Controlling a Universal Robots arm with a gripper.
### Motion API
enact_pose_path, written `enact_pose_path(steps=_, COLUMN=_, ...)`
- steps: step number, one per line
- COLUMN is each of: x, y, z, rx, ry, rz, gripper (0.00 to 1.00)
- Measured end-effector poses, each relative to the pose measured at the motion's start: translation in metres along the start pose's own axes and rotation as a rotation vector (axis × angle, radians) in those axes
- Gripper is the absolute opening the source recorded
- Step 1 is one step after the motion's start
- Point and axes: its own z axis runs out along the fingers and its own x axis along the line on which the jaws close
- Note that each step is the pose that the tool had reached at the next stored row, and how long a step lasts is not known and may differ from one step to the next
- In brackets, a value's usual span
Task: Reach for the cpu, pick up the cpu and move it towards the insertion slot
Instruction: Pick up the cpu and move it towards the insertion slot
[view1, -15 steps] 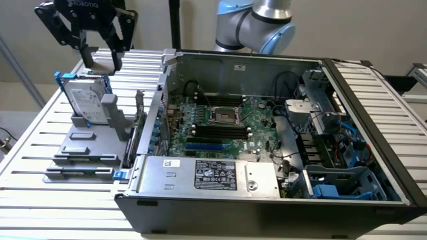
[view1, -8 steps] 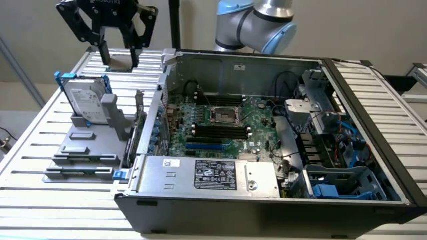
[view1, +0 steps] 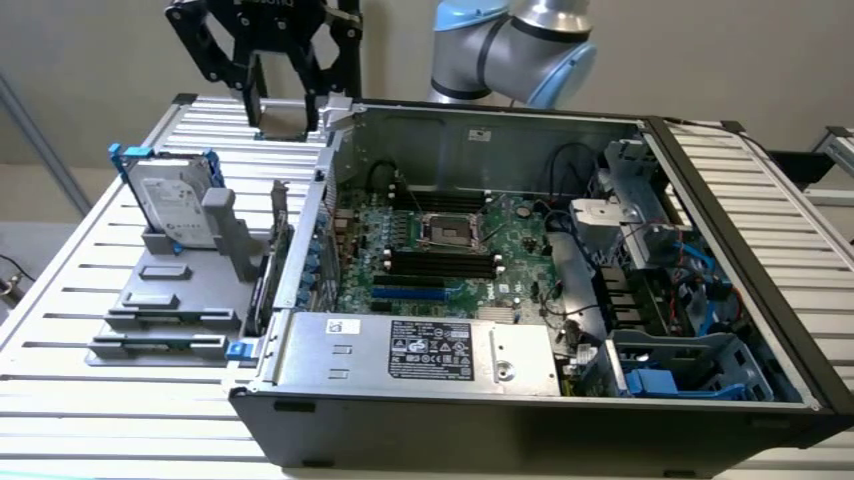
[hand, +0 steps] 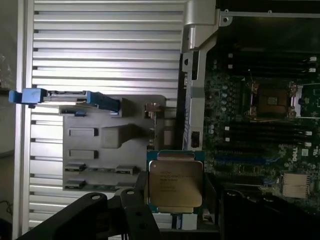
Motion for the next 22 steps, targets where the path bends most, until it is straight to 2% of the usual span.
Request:
enact_pose_path(steps=3, x=-0.013, y=-0.0004, z=-0.0008, rx=-0.0068, ry=-0.0002, rz=-0.001, gripper=0.54)
enact_pose_path(steps=5, x=-0.022, y=-0.0006, z=-0.0013, rx=-0.0083, ry=-0.0003, rz=-0.001, gripper=0.54)
enact_pose_path(steps=15, x=-0.068, y=-0.0012, z=0.001, rx=-0.0084, ry=-0.0001, rz=-0.001, gripper=0.54)
enact_pose_path(steps=22, x=-0.101, y=0.0083, z=0.012, rx=-0.0079, ry=-0.0002, rz=-0.001, gripper=0.54)
